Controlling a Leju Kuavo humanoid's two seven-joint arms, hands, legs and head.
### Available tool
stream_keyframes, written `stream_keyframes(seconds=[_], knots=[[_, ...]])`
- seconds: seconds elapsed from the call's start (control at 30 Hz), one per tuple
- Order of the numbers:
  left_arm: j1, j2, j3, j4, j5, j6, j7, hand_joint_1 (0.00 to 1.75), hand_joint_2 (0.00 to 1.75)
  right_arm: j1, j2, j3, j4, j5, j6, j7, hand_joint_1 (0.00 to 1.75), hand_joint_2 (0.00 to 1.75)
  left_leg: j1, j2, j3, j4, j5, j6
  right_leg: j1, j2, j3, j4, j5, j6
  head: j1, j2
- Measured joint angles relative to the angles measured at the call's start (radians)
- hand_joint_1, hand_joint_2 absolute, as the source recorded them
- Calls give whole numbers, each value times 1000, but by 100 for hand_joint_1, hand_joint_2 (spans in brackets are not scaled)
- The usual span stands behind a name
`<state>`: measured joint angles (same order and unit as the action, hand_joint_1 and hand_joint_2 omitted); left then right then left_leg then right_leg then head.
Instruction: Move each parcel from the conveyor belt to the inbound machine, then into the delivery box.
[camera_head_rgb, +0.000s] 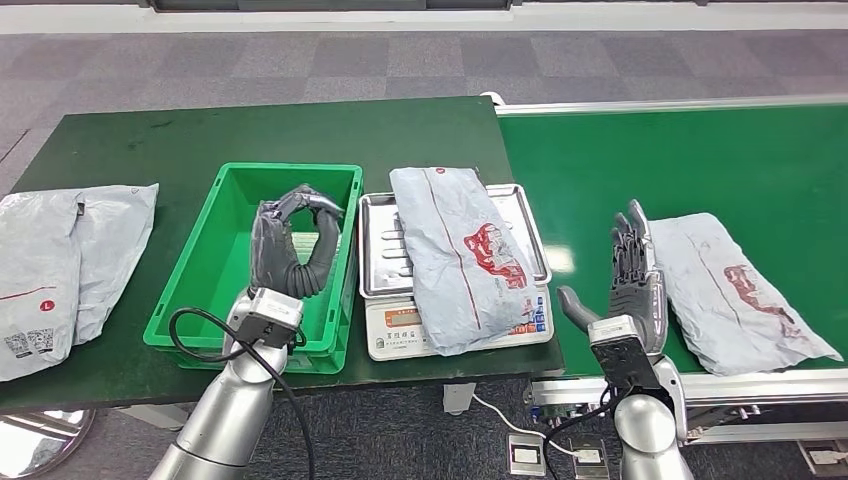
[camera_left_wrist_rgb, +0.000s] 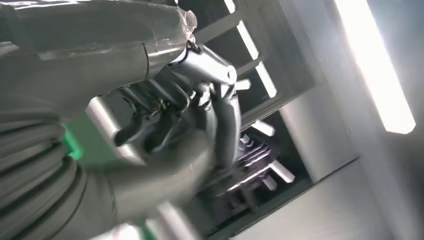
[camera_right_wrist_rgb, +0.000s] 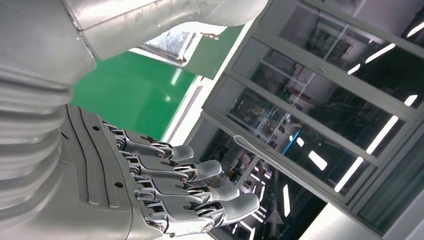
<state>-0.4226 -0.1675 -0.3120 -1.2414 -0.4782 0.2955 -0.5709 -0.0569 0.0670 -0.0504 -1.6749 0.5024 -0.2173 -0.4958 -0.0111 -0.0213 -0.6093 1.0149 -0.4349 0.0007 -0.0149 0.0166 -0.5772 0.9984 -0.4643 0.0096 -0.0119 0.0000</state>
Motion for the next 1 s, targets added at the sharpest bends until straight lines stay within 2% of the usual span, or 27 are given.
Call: stream_keyframes(seconds=[0.1,0.13,0.23,0.33,0.4,0.63,1.0], knots=[[-69,-42,-51,200,-170,-201,276,0,175,-39,0,8,21,13,17,9,0,175,0,-3,0,0,1,1,-1,-3,1,0,0,1,0,0],[-88,-60,-72,280,-216,-232,344,0,175,-53,1,13,29,17,18,11,0,175,-1,-2,0,0,1,1,-1,-3,1,0,1,1,0,0],[-126,-93,-116,460,-308,-202,446,0,175,-69,2,23,44,27,16,18,0,175,-1,2,-1,0,1,1,-1,1,-1,0,5,1,0,0],[-169,-97,-154,572,-412,-137,554,0,175,-70,2,23,53,37,15,26,0,175,-1,2,-1,0,1,1,-1,1,-1,0,4,1,0,0],[-191,-97,-174,620,-438,-124,581,0,175,-70,3,23,56,42,14,28,0,175,-1,0,-1,0,1,1,0,0,0,0,3,1,0,0],[-222,-97,-207,701,-451,-129,595,0,175,-71,7,24,63,51,14,29,0,175,0,-1,-1,0,1,1,0,-1,1,0,2,0,0,0],[-231,-100,-212,729,-478,-163,607,0,175,-71,21,24,64,68,12,31,0,175,0,0,2,0,2,0,0,-1,4,0,2,-1,0,0]])
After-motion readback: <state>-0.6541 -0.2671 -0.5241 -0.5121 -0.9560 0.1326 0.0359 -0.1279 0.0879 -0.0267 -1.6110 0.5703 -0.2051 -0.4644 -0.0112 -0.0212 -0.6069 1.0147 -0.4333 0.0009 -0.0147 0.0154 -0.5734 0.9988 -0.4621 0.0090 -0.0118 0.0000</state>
